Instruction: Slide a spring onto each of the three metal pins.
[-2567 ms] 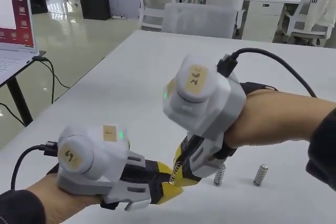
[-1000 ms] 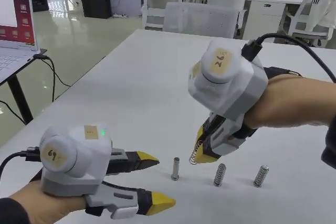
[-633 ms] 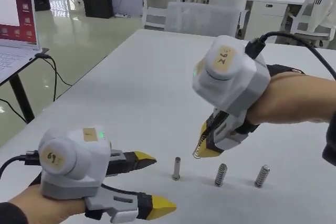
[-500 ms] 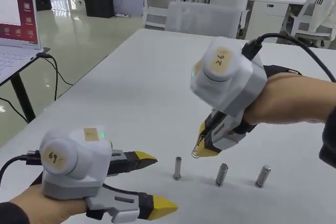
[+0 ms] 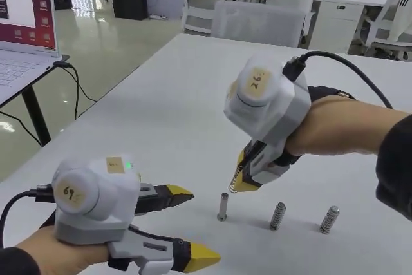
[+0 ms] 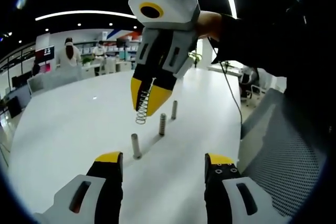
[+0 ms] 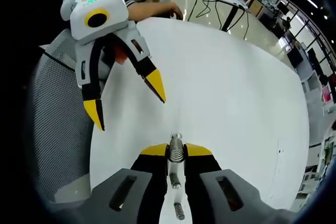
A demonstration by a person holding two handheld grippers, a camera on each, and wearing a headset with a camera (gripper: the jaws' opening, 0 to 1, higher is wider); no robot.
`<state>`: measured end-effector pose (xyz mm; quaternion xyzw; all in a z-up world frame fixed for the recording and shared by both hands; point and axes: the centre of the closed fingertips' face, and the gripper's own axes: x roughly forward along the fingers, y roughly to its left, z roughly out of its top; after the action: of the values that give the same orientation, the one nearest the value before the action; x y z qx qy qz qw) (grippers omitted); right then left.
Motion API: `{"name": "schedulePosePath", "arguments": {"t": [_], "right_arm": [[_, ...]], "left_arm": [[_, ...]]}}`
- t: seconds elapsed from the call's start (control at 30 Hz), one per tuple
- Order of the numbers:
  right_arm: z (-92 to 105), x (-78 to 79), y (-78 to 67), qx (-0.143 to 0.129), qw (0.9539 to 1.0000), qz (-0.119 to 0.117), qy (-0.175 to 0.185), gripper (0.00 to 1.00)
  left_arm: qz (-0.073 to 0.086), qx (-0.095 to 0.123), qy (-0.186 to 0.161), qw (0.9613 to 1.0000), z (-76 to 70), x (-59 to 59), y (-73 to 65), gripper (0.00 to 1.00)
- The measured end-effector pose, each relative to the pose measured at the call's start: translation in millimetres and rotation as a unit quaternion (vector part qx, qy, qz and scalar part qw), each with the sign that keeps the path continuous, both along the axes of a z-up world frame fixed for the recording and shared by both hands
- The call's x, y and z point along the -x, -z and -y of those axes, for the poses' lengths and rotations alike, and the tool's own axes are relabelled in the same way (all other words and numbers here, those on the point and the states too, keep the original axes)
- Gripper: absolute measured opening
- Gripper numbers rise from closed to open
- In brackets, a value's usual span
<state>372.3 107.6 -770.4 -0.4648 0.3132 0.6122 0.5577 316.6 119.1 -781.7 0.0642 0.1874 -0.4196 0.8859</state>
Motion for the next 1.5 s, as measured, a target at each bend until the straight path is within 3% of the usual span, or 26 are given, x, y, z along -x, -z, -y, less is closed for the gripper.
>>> {"name": "schedulePosePath", "arguments": {"t": [0.37, 0.87, 1.5], "right_arm": [[-10.4, -3.0, 11.4, 0.01, 0.9999, -0.008, -0.008, 0.08], [-8.5, -8.3, 25.4, 0.028, 0.9994, -0.018, -0.006, 0.08], [-10.4, -3.9, 59.7, 0.059, 0.9976, -0.035, -0.007, 0.08]], "left_arm": [[-0.001, 0.004, -0.01, 0.9999, -4.4, 2.9, 1.9, 0.63], [-0.003, 0.006, -0.009, 0.9999, -3.7, 1.7, 3.0, 0.65], [-0.006, 0.003, -0.009, 0.9999, -3.6, 2.6, 4.5, 0.63]]}}
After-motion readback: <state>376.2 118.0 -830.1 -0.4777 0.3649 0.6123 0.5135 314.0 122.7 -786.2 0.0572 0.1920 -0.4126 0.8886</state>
